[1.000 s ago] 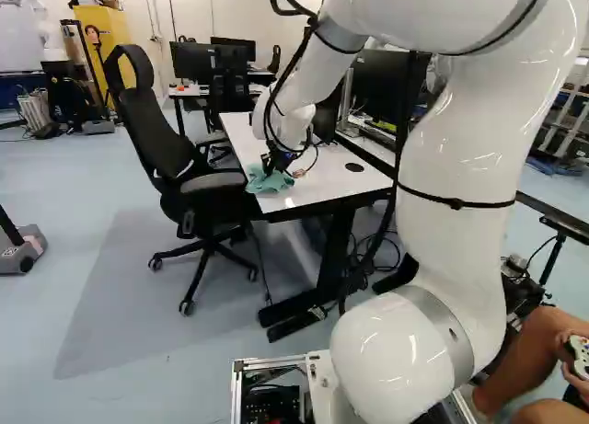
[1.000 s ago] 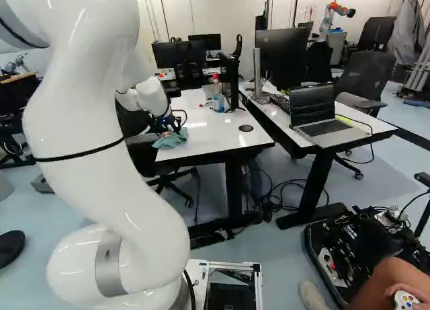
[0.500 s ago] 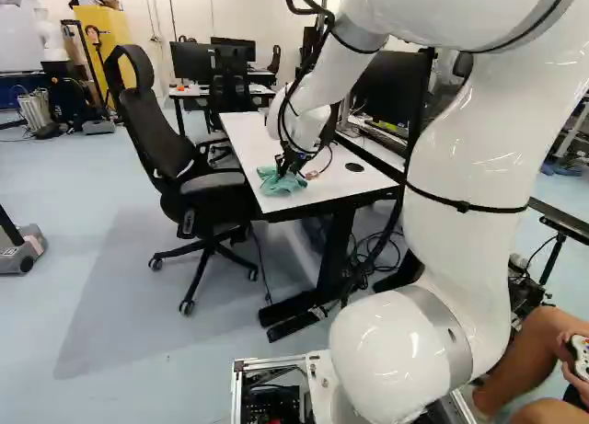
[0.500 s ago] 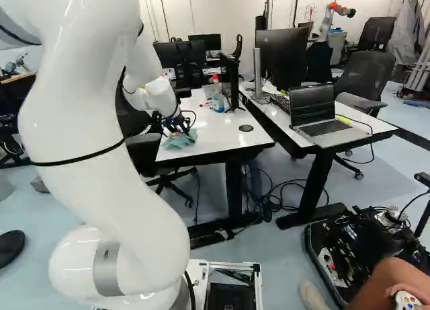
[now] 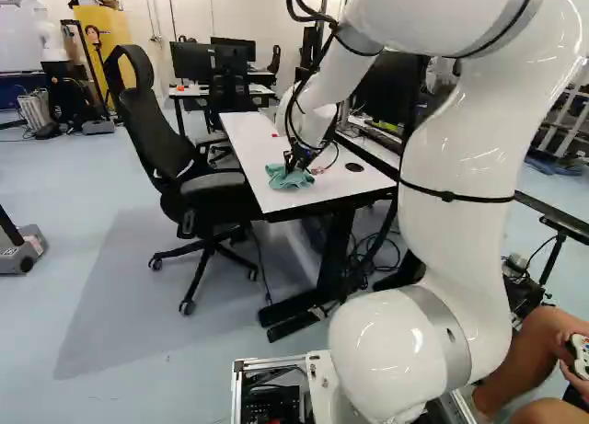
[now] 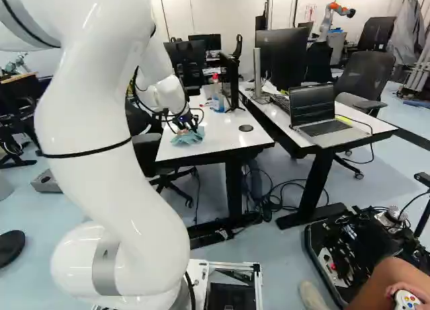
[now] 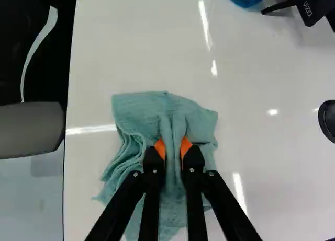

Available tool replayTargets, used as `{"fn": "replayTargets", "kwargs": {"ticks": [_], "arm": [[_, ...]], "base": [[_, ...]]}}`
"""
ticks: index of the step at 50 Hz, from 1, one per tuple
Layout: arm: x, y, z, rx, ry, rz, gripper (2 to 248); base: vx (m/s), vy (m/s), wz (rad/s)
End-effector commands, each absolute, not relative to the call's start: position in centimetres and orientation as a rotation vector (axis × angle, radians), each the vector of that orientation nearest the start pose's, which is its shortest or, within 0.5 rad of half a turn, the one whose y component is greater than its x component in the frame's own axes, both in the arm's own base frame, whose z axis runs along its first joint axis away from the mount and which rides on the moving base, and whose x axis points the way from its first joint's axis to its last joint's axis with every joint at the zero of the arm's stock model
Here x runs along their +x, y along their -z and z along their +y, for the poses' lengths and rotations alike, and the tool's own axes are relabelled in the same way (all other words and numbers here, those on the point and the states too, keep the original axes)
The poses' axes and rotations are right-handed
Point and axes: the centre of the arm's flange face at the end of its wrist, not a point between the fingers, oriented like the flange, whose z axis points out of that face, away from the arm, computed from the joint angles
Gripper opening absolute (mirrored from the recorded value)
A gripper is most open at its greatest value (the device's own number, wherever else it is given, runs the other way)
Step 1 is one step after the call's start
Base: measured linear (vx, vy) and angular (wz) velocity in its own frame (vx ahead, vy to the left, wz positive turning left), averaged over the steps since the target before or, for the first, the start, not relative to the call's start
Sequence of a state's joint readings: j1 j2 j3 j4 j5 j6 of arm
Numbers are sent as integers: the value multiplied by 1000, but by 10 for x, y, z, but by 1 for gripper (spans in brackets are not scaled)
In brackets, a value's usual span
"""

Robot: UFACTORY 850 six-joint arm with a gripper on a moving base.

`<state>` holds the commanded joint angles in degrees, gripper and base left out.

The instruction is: Clean the table with the green towel

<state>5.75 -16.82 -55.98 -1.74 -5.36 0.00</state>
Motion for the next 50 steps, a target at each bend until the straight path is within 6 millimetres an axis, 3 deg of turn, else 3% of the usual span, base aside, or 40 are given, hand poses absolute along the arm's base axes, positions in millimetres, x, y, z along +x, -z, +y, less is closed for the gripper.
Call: {"fn": "replayTargets", "kwargs": {"ticks": [22, 50], "arm": [[587, -425, 61, -2970, 941, -199, 50], [621, -422, 102, -2932, 974, -282, 50]], "base": [[0, 0, 0], [0, 0, 0]]}}
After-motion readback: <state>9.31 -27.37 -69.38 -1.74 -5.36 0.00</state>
